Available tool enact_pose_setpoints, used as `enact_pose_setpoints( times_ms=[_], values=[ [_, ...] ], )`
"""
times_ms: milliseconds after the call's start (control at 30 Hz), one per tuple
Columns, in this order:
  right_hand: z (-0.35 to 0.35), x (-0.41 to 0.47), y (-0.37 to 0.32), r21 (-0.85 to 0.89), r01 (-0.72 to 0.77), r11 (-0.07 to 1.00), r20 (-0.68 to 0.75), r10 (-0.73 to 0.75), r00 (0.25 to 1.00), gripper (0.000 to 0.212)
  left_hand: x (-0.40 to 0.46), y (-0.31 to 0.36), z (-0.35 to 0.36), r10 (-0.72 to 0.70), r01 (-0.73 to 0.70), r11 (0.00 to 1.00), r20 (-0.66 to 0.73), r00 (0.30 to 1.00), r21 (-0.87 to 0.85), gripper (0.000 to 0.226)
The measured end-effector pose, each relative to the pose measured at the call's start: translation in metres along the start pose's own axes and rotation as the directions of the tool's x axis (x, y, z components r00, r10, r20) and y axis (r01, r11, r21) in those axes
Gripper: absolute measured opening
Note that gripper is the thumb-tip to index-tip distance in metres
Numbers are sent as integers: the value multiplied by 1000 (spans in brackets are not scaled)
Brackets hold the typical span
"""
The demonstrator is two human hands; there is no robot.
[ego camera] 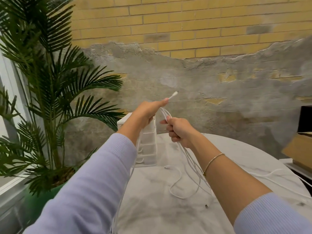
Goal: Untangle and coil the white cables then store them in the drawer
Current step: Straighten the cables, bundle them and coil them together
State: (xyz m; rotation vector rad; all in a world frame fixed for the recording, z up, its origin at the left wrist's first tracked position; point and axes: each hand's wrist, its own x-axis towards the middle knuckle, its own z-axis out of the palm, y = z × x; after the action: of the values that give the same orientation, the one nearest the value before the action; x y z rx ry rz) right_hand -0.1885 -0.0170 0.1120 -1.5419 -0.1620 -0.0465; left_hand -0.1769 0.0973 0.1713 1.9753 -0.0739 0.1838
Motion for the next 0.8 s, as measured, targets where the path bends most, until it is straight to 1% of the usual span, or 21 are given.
enact_pose_setpoints(
  times_ms=[67, 133, 233, 333, 400, 500, 533, 600, 633, 700, 733, 767, 800],
  values=[
    [-1, -1, -6, 67, 31, 997, 6, -31, 1000, 31, 5, 5, 7, 45, -51, 995, -68, 997, -90, 56],
    [-5, -3, -7, 50, 28, 998, 28, -29, 999, 27, 9, 8, 13, 88, -102, 988, -127, 988, -114, 57],
    [-18, -6, 2, -62, -3, 998, 62, 7, 998, 24, 14, 23, 14, 205, -213, 977, -203, 958, -19, 44],
    [-31, -8, 16, -148, -20, 989, 31, 24, 999, 28, 15, 44, 12, 293, -287, 956, -225, 929, 59, 32],
    [-38, -9, 27, -203, -17, 979, -6, 17, 1000, 28, 17, 51, 12, 313, -298, 949, -247, 917, 98, 28],
    [-53, -6, 51, -369, -30, 929, -63, 7, 998, 27, 21, 51, 13, 342, -306, 937, -262, 902, 172, 21],
    [-59, -5, 60, -398, -50, 916, -96, 12, 995, 27, 22, 49, 14, 354, -305, 929, -262, 898, 210, 19],
    [-72, -5, 73, -449, -72, 891, -140, 9, 990, 32, 23, 43, 16, 361, -293, 917, -254, 897, 270, 21],
    [-77, -8, 77, -462, -71, 884, -138, 8, 990, 36, 23, 39, 16, 355, -280, 916, -252, 900, 288, 23],
    [-86, -16, 78, -432, -36, 901, -82, 1, 997, 47, 27, 31, 13, 330, -249, 923, -272, 904, 294, 24],
    [-90, -19, 77, -381, -18, 924, -45, 0, 999, 52, 30, 26, 9, 311, -231, 932, -289, 906, 278, 23],
    [-93, -23, 75, -298, -5, 955, -14, 1, 1000, 53, 33, 22, 6, 290, -218, 943, -303, 908, 250, 22],
    [-96, -24, 73, -190, 6, 982, 5, -5, 1000, 50, 36, 18, 3, 275, -212, 952, -315, 908, 219, 21]
  ],
)
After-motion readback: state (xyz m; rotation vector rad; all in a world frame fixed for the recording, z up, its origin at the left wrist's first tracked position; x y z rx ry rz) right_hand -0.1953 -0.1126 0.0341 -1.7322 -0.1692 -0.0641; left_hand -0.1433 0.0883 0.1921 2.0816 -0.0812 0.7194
